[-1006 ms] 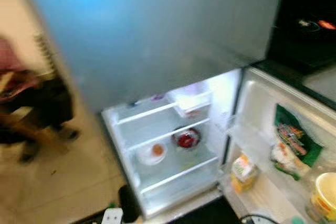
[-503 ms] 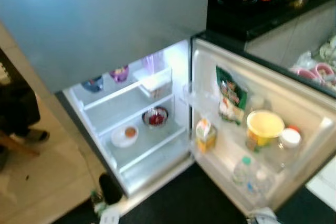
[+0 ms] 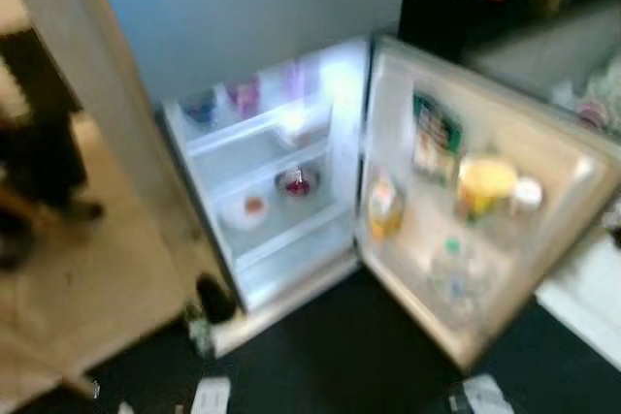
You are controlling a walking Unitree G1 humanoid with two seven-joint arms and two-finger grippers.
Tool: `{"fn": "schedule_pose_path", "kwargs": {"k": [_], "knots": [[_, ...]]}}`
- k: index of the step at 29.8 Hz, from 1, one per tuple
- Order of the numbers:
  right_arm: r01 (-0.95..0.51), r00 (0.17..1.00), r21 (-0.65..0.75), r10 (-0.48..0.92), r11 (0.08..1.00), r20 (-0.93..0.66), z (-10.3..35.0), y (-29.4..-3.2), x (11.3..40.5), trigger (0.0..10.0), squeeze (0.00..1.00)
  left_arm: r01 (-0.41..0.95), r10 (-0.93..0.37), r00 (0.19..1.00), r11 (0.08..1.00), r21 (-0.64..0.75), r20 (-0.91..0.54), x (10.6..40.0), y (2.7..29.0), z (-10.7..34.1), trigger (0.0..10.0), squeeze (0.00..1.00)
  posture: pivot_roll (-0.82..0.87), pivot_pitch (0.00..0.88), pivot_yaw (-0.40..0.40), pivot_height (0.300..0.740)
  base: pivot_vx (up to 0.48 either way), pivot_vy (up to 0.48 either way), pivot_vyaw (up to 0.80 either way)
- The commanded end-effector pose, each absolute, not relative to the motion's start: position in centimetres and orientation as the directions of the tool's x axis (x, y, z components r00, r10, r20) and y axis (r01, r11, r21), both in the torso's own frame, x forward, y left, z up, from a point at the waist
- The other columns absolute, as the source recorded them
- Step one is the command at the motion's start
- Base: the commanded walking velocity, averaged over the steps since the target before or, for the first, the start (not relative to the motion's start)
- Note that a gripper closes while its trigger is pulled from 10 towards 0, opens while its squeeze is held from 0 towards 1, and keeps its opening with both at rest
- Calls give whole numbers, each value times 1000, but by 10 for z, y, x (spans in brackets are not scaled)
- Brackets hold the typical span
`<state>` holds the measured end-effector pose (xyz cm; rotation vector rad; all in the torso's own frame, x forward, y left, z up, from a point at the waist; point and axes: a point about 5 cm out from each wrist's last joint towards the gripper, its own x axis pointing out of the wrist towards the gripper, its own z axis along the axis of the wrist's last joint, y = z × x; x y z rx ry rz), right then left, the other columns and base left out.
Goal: Restocking fridge
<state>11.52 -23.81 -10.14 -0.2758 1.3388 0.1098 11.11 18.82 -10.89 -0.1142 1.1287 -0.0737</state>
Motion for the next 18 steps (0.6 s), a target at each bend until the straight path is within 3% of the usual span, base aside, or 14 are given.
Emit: {"fn": "schedule_pose_path", "kwargs": {"k": [1, 6, 12, 15, 18], "knots": [[-250, 264, -135, -66, 959, -962, -99, -235, 125, 10000, 0, 32, -107, 375, 994, -103, -921, 100, 195, -111, 10000, 0, -39, 10, 12, 740, 0, 0, 0], [-256, 267, -136, -65, 957, -961, -99, -234, 125, 10000, 0, 37, -88, 357, 996, -80, -930, 98, 201, -111, 10000, 0, -41, 0, 13, 740, 0, 0, 0], [-249, 257, -119, -53, 961, -965, -102, -229, 121, 10000, 0, 24, -111, 336, 994, -110, -935, 92, 196, -113, 10000, 0, -38, 2, 22, 740, 0, -459, 0], [-263, 248, -118, -51, 958, -967, -103, -226, 119, 10000, 0, 111, -146, 270, 987, -120, -952, 82, 187, -117, 10000, 0, -31, 5, 27, 740, 0, 0, 0], [-254, 255, -118, -51, 960, -966, -103, -225, 121, 10000, 0, 141, -139, 256, 984, -106, -956, 80, 188, -117, 10000, 0, -31, 8, 30, 740, 0, 0, 0]]}}
